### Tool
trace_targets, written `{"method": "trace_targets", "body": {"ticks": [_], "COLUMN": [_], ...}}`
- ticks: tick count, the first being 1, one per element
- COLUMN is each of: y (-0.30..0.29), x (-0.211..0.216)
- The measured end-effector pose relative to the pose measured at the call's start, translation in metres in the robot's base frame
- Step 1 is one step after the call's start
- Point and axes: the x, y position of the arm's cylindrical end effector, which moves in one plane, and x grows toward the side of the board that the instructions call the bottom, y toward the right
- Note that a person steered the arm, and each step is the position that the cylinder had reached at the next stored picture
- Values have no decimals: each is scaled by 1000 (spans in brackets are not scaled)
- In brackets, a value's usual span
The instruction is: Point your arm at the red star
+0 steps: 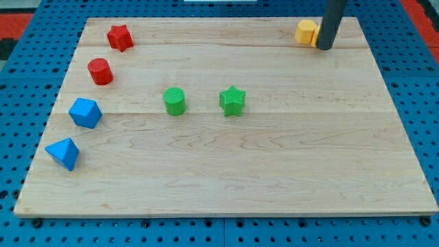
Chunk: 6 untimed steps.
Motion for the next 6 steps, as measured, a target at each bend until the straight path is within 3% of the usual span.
{"method": "trace_targets", "body": {"ticks": [1, 2, 3, 4, 6], "y": [-17, -164, -298, -369, -395], "x": [26, 63, 67, 43, 5]}}
